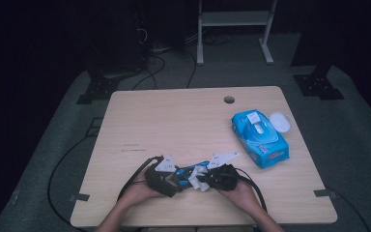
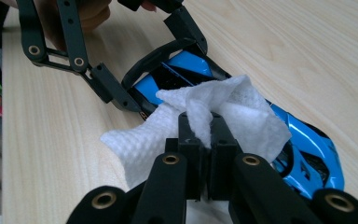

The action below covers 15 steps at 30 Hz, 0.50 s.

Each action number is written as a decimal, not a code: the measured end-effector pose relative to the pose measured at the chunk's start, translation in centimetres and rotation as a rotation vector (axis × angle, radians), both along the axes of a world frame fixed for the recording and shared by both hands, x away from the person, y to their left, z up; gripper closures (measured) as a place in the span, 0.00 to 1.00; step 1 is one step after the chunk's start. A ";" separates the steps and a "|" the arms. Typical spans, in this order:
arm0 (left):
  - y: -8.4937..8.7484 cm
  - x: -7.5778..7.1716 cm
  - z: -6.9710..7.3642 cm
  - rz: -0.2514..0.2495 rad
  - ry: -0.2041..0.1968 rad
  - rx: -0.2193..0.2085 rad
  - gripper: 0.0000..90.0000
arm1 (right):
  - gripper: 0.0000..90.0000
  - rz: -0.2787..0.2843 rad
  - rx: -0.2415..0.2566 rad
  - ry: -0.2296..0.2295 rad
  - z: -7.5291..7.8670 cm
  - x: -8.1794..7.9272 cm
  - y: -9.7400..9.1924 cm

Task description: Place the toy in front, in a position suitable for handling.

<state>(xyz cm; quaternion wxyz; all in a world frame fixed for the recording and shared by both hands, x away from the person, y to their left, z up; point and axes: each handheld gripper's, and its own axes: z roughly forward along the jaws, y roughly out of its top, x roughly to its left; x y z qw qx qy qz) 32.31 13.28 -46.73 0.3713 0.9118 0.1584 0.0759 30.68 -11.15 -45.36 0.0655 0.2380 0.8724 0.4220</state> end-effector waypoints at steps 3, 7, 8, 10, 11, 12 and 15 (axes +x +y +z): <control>0.0 0.0 0.0 0.001 0.000 0.001 0.26 | 0.92 -0.043 -0.019 -0.021 0.1 0.3 -1.0; 0.0 0.0 0.0 0.001 0.000 0.001 0.26 | 0.77 -0.085 -0.028 -0.045 0.2 0.4 -2.0; 0.0 0.0 0.0 0.001 0.000 0.002 0.26 | 0.77 -0.085 -0.028 -0.045 0.2 0.4 -2.0; 0.0 0.0 0.0 0.000 -0.001 0.001 0.26 | 0.69 -0.112 -0.045 -0.079 0.3 0.4 -2.0; 0.0 0.0 0.0 0.000 -0.001 0.000 0.26 | 0.62 -0.128 -0.045 -0.083 0.1 0.7 -1.9; -0.1 0.0 0.0 0.000 -0.001 -0.001 0.26 | 0.62 -0.128 -0.045 -0.083 0.1 0.7 -1.9; 0.0 0.0 0.0 0.000 0.001 -0.002 0.26 | 0.66 -0.138 -0.016 -0.029 -0.5 1.4 -1.9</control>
